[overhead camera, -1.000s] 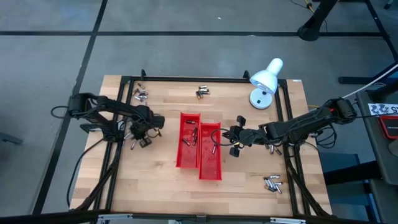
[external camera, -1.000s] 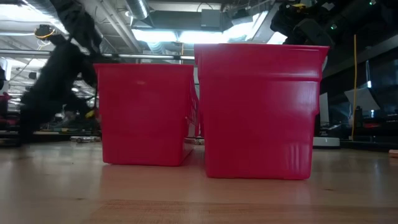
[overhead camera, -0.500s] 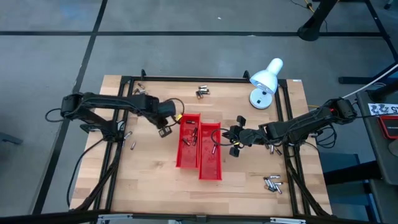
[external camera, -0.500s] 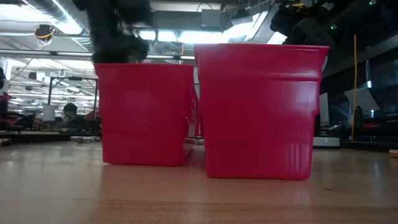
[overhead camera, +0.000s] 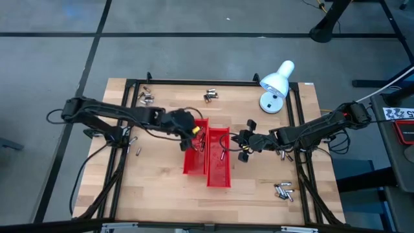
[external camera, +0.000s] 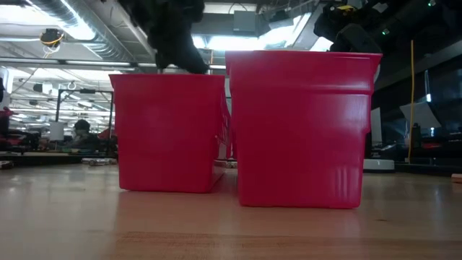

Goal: Sort batteries
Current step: Put the black battery into the left red bin, then put the silver battery into the right red bin

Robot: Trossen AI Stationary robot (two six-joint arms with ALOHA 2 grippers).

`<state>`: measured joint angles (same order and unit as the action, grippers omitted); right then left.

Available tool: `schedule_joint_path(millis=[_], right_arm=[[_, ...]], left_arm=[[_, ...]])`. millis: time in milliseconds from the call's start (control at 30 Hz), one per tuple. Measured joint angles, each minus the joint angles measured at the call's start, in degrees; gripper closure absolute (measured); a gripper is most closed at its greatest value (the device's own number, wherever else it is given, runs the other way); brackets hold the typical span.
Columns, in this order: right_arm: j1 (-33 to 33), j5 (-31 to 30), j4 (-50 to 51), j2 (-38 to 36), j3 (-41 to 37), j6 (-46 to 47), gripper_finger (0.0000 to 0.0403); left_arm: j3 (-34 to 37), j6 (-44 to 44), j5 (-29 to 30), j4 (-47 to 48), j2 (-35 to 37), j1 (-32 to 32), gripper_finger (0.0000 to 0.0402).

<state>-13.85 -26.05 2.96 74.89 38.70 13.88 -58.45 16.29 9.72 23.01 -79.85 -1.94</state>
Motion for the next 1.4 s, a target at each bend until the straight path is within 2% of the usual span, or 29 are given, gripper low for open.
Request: schedule_joint_path(millis=[167, 333, 667, 767, 867, 1000, 1100, 1267, 1400], right_arm=[[0.0, 0.0, 0.0, 0.0, 0.0, 0.0, 0.0372], [0.0, -0.1, -0.1, 0.0, 0.0, 0.0, 0.0372], [0.0, -0.5, -0.1, 0.0, 0.0, 0.0, 0.0372], [0.0, -0.5, -0.2, 0.0, 0.0, 0.0, 0.0372], [0.0, -0.5, -0.1, 0.0, 0.0, 0.0, 0.0372], [0.0, -0.5, 0.0, 0.0, 0.0, 0.0, 0.0372], [0.0, -0.5, 0.1, 0.0, 0.0, -0.1, 0.0372], [0.0, -0.5, 0.1, 0.0, 0.0, -0.6, 0.0372], [0.0, -0.5, 0.1, 0.0, 0.0, -0.7, 0.0372]], left_arm=[[0.0, -0.2, -0.1, -1.4, -5.2, -1.2, 0.0356], [0.0, -0.3, -0.1, -1.2, -6.9, -1.0, 0.0341], [0.0, -2.8, -0.1, -1.4, -6.8, -1.0, 0.0273], [-1.8, -6.4, -0.1, 3.7, -6.1, -1.0, 0.026], [-6.5, -6.0, 0.4, 12.6, -4.5, -0.7, 0.0253], [-11.5, 1.9, 1.7, 28.3, -3.0, -0.5, 0.0255], [-11.2, 11.9, 1.9, 38.5, -1.7, -0.6, 0.0262], [-4.7, 28.3, 0.5, 53.7, -1.8, -1.5, 0.0269], [3.0, 34.8, -6.7, 54.9, -1.4, -2.3, 0.027]])
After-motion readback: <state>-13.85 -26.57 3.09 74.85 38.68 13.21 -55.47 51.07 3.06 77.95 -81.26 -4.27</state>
